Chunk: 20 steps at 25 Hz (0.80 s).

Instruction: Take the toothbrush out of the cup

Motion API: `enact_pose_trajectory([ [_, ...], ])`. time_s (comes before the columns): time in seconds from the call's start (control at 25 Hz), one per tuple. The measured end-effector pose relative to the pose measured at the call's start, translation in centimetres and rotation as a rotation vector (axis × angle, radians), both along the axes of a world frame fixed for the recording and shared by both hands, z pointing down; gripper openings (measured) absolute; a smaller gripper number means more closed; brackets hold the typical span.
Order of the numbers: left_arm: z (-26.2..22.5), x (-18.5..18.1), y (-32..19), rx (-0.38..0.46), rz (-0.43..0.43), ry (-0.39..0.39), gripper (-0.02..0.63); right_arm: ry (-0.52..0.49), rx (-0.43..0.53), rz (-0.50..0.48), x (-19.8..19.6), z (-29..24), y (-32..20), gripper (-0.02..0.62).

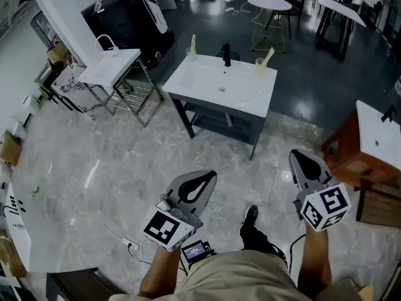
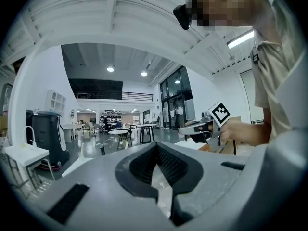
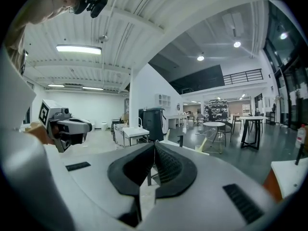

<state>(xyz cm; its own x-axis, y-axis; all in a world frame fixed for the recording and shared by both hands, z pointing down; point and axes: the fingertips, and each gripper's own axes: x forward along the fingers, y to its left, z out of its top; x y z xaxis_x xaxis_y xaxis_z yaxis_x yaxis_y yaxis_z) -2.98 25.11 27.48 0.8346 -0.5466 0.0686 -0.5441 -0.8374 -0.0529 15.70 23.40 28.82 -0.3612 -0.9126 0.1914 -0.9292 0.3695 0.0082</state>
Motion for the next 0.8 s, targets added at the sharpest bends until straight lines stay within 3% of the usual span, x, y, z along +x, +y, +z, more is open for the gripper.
enact_pose_trajectory([
  [0.44, -0.4, 11.9, -16.8, -0.003, -0.003, -0.012, 0.008, -0.018, -0.021, -0.031, 10.2, 0.4, -16.6, 0.005],
  [0.8, 0.3, 14.5, -25.3, 0.000, -0.037, -0.052, 0.007, -0.030, -0.031, -0.030, 14.5, 1.0, -23.9, 0.005],
])
